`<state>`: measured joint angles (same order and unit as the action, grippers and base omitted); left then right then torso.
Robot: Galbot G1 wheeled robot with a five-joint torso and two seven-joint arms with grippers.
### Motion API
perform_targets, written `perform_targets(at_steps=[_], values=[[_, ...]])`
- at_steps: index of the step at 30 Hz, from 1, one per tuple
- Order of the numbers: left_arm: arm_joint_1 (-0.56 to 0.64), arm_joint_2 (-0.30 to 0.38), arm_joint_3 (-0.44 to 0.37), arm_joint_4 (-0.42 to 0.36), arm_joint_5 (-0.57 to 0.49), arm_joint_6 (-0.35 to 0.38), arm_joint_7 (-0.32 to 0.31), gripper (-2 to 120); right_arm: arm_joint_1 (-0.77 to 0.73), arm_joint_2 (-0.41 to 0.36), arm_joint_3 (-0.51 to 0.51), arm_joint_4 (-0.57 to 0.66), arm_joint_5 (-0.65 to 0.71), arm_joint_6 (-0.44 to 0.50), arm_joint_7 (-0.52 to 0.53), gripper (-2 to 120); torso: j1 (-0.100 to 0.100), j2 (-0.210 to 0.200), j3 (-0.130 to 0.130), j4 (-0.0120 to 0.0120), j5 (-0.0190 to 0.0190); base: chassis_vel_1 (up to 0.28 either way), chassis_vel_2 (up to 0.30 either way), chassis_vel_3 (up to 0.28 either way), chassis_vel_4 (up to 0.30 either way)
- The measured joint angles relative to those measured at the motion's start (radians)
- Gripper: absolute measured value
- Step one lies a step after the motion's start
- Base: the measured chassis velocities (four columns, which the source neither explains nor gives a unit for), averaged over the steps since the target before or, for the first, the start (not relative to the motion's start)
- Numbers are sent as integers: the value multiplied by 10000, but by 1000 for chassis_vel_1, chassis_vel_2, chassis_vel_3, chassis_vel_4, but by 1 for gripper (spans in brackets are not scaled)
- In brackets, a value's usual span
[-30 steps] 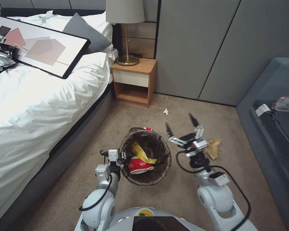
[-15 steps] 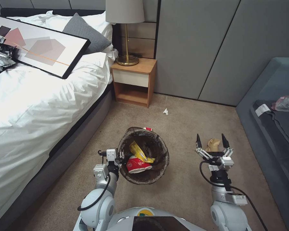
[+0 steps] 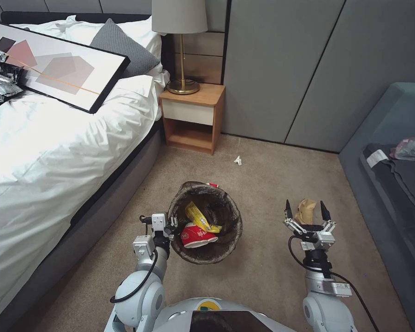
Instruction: Pick up the trash bin, then pick up the garbage from the floor and place it into the trash bin.
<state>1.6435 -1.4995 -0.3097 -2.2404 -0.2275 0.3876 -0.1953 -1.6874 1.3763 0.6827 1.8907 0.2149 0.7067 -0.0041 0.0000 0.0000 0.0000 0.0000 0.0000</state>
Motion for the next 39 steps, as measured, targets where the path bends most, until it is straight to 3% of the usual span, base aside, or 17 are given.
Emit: perform_targets(at_steps=[11, 30, 39], values=[[-12, -10, 10, 3, 4, 12, -11, 3, 267, -59, 228, -177, 302, -19, -177, 100, -1, 0, -1, -1, 1, -23, 14, 22, -14], [29, 7, -13, -49, 18, 11, -22, 3, 1054, -254, 669, -788, 9, 280, 9, 100, 3, -1, 4, 4, 0, -152, 155, 165, -150], [86, 7, 30, -78, 53, 6, -19, 3, 1803, -585, 1079, -1660, -303, -695, 859, 100, 0, 0, -1, -1, 1, 19, -11, -16, 17]])
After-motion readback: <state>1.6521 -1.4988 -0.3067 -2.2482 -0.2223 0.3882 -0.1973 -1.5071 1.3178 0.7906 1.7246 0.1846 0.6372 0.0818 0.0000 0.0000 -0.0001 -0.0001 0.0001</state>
